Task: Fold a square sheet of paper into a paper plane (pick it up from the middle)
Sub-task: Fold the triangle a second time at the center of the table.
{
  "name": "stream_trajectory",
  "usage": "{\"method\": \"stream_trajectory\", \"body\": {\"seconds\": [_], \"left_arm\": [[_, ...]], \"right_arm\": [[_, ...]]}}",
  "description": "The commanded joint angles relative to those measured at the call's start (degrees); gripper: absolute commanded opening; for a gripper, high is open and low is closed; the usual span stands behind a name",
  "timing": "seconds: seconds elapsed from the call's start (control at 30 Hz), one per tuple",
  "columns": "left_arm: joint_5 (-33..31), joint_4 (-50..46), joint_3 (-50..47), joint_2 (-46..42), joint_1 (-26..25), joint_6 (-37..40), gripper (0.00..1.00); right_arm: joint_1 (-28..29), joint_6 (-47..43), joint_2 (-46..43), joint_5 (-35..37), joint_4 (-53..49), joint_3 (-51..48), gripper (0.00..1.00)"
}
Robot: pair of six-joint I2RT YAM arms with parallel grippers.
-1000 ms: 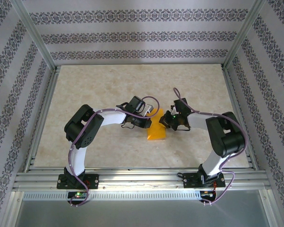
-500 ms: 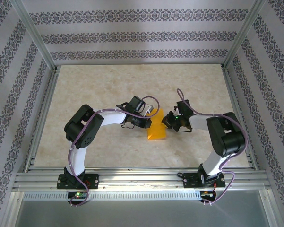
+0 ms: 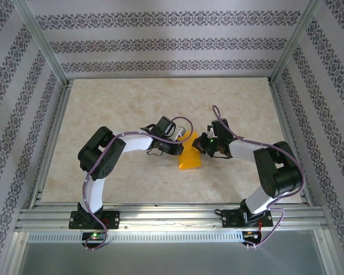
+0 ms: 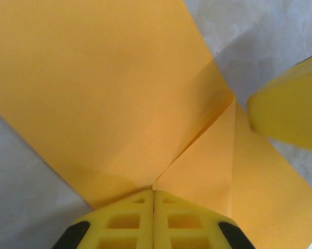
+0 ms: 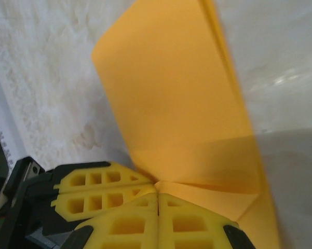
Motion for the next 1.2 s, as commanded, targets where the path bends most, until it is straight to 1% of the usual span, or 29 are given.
{"method": "stream_trajectory", "body": {"seconds": [0.0,0.27,0.4,0.53,0.77,0.9,0.97,1.03,1.17], "left_arm": [[0.46,-1.27,-1.44,1.52,0.85,-0.45,0.05],[0.17,-2.14,-1.1,1.41,0.85,0.01,0.06],[0.32,-2.48,-0.74,1.54,0.85,0.24,0.06],[0.44,-2.56,-0.78,1.6,0.85,0.36,0.06],[0.3,-2.93,-0.54,1.46,0.85,0.43,0.06],[0.6,-4.42,1.02,0.37,0.84,-0.27,0.16],[0.3,-6.96,2.93,-0.5,0.93,-0.81,0.22],[-0.04,-9.44,4.34,-1.51,0.94,-1.3,0.26],[-1.12,-11.47,4.37,-4.6,1.37,-4.05,0.31]], "right_arm": [[1.69,-1.36,2.27,-4.44,-0.63,1.62,0.02],[2.37,-1.21,3.72,-5.59,0.05,0.06,0.02],[1.78,-2.07,4.93,-2.49,-1.55,-1.4,0.02],[1.12,-2.21,6.25,-1.72,-0.34,-2.98,0.01],[0.93,-3.84,5.54,0.69,-3.66,-3.12,0.0],[0.92,-4.35,5.58,0.87,-4.63,-2.68,0.0],[0.97,-4.36,5.79,0.79,-4.62,-2.63,0.0],[1.0,-3.85,6.09,0.64,-4.21,-2.88,0.0],[0.97,-4.0,6.18,0.87,-4.41,-3.07,0.0]]}}
